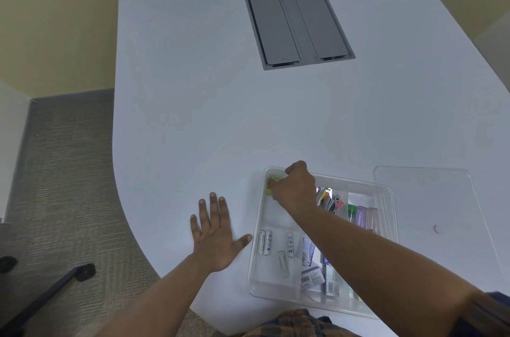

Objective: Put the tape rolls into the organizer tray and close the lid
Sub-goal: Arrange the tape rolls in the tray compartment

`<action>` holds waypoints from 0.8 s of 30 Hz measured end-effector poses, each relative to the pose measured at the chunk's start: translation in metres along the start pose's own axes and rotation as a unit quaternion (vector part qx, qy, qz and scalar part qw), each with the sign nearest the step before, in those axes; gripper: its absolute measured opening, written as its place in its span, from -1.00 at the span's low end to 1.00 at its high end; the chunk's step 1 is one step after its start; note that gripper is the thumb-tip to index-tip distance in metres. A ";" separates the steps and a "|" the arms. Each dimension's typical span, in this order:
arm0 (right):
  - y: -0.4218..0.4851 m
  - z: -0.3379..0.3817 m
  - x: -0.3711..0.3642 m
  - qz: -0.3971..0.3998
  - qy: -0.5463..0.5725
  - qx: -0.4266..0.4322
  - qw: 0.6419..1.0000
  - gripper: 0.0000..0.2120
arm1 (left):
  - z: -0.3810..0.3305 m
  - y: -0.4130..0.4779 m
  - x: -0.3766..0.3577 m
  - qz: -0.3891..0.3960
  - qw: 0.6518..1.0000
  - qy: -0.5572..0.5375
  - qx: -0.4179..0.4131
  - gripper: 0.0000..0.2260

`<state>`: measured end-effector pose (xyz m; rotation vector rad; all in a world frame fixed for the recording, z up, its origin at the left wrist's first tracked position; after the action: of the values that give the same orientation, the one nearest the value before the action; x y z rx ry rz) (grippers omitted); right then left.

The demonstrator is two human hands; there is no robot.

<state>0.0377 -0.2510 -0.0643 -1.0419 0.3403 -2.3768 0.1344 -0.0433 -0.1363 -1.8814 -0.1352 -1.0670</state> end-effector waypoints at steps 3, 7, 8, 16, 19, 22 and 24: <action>-0.002 -0.003 -0.005 0.011 0.031 -0.018 0.999 -0.65 | 0.001 0.001 -0.001 0.000 1.000 -0.003 0.002 -0.05; -0.006 -0.005 -0.010 0.028 0.044 -0.029 0.998 -0.70 | 0.001 0.002 -0.002 -0.001 1.000 0.001 0.004 -0.05; -0.008 -0.004 -0.010 0.034 0.042 -0.020 0.998 -0.71 | 0.002 0.002 -0.002 -0.002 1.000 0.000 0.004 -0.05; -0.032 0.015 -0.007 0.134 -0.181 0.183 0.957 -0.74 | 0.002 0.003 -0.003 -0.008 1.000 -0.005 -0.003 -0.04; -0.040 0.019 -0.016 0.175 -0.345 0.252 0.887 -0.81 | 0.002 0.003 -0.002 -0.009 1.000 -0.007 0.000 -0.05; -0.043 0.021 -0.023 0.202 -0.399 0.272 0.852 -0.85 | 0.002 0.001 -0.001 -0.006 1.000 -0.011 -0.001 -0.05; -0.042 0.019 -0.023 0.231 -0.391 0.254 0.854 -0.86 | 0.002 0.001 -0.001 -0.005 1.000 -0.011 -0.001 -0.05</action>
<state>0.0495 -0.2033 -0.0479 -1.3527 -0.2991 -1.3389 0.1352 -0.0423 -0.1381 -1.8971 -0.1573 -1.0535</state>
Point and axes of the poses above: each hand's wrist, its own y-axis towards the middle knuckle, its own x-axis out of the back of the hand, z = x × y, the point moved 10 cm from there along y, towards the middle knuckle, and after that the axes turned 7 degrees about x, right-handed, at the moved point
